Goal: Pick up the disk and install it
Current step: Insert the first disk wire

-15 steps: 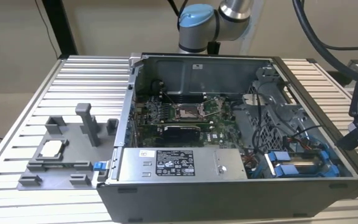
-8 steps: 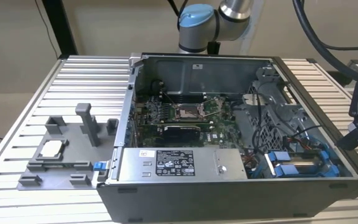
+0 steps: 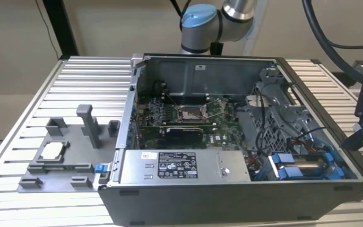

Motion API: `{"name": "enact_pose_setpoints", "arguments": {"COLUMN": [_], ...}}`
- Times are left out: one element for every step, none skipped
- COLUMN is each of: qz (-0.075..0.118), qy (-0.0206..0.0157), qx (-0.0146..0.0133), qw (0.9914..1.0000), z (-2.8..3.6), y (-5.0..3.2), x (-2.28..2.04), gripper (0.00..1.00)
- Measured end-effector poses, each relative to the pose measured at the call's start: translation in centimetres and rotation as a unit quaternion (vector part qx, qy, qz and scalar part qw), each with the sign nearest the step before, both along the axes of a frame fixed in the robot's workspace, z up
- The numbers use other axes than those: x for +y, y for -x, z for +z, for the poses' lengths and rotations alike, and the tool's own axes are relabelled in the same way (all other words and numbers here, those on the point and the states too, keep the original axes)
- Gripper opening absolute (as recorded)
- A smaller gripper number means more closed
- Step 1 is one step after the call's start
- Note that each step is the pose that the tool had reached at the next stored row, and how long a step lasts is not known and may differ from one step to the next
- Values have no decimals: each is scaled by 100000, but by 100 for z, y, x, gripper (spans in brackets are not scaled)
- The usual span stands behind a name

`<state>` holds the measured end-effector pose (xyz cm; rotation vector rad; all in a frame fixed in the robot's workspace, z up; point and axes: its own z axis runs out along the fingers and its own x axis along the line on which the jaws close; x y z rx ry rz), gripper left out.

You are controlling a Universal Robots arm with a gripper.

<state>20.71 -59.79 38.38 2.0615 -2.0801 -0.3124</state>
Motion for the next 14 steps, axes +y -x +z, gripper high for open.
{"name": "enact_pose_setpoints", "arguments": {"qz": [-4,-8,-8,-1,-2,8,8,3,1,-2,-3,0,1,1], "qy": [3,1,-3,2,5,-37,-295,-452,-513,-618,-758,-992,-1492,-2185], "qx": [7,12,15,14,15,14,22,50,100,160,199,220,223,222], "qw": [100000,100000,100000,100000,100000,100000,100000,99999,99999,99998,99997,99995,99989,99976], "z": [0,0,0,1,1,1,1,0,1,0,0,1,-2,-4], "y": [-1,-1,-1,-2,-3,-11,-22,-36,-52,-72,-92,-114,-133,-152], "x": [-1,-1,0,0,0,-4,-11,-18,-28,-40,-50,-58,-64,-66], "gripper": [0,0,0,0,0,0,0,0,0,100,100,100,100,100]}}
